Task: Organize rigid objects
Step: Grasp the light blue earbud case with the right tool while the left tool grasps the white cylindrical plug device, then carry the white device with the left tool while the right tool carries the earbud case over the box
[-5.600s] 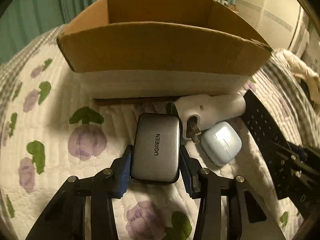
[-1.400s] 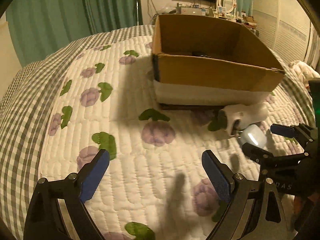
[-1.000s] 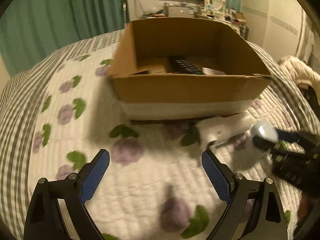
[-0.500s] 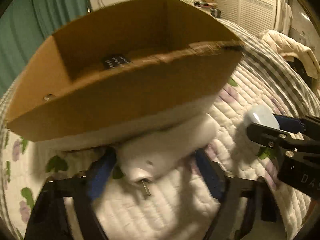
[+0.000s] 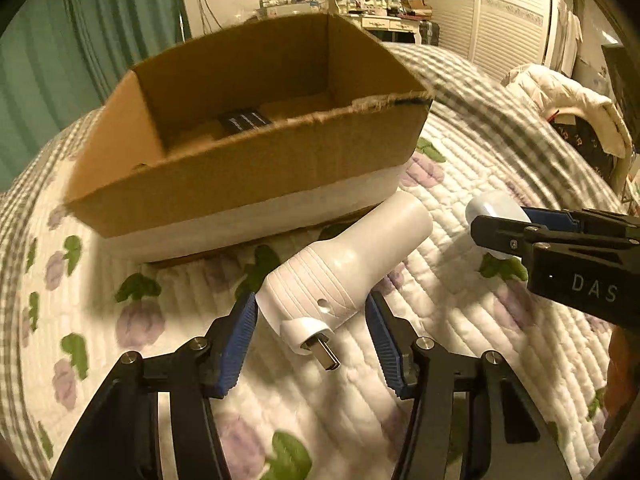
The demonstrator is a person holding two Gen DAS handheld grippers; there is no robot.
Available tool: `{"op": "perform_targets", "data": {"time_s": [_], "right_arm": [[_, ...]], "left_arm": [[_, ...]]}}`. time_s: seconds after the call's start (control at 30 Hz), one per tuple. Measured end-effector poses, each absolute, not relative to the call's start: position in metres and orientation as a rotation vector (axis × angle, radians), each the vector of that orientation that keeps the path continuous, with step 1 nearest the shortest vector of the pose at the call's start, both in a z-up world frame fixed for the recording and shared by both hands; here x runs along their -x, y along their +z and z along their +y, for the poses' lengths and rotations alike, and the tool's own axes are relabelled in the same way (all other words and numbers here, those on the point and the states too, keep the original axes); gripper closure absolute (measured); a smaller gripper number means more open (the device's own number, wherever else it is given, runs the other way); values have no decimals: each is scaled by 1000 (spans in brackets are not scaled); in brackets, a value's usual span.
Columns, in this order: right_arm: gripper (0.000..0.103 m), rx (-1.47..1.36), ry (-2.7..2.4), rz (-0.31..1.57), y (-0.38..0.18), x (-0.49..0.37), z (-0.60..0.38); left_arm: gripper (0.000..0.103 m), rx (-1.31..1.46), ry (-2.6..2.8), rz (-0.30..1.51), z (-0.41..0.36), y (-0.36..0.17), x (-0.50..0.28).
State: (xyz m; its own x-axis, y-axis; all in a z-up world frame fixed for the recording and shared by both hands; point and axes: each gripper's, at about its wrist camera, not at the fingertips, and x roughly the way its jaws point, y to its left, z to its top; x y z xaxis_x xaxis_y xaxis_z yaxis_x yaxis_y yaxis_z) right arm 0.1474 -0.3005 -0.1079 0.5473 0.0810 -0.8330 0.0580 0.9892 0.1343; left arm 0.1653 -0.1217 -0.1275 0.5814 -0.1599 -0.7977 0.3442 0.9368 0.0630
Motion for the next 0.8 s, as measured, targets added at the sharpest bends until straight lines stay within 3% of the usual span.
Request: {"op": "perform_targets", "data": {"time_s": [0.47, 0.8], "right_arm": [[53, -78, 101, 861, -16, -118, -264], [53, 30, 184, 743, 40, -173, -224]], "left_arm": [[46, -106, -206, 779, -82, -43, -147], [46, -51, -75, 754, -48, -7, -209]]}}
